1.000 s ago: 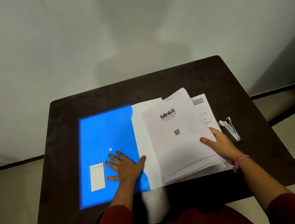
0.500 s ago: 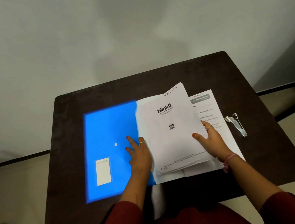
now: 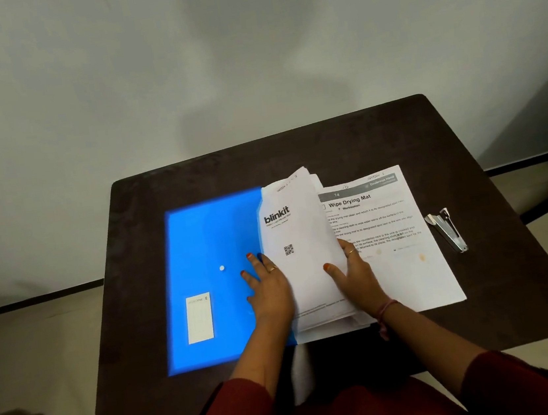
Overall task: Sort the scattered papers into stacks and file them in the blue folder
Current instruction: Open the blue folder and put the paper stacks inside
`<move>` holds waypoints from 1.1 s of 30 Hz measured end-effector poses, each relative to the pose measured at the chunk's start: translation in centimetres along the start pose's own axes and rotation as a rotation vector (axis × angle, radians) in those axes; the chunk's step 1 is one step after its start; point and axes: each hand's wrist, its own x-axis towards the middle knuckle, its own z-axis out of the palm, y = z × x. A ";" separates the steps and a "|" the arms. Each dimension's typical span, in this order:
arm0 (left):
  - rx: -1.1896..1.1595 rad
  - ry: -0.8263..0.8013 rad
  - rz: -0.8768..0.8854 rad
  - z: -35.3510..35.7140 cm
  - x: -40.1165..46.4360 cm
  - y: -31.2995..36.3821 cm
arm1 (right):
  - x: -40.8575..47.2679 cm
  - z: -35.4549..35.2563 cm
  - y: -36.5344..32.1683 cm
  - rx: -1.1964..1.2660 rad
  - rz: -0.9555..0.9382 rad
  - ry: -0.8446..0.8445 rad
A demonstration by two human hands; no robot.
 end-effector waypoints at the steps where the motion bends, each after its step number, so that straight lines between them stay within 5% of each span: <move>1: 0.016 0.008 0.020 0.2 0.2 -0.1 | 0.0 0.8 -0.2 -0.009 -0.011 -0.012; 7: -0.038 -0.010 0.052 -0.1 0.4 -0.4 | 0.0 4.8 -2.0 0.041 0.020 -0.238; 13: -0.060 -0.018 0.079 -0.6 -0.4 -0.9 | -0.7 6.4 -1.9 0.038 0.083 0.016; 18: -0.101 -0.023 0.076 -1.0 -1.0 -1.0 | -0.8 7.1 -1.9 0.040 0.094 0.064; 33: -0.254 -0.040 0.103 -1.7 -1.4 -1.7 | 2.0 8.5 -3.9 -0.148 0.038 -0.339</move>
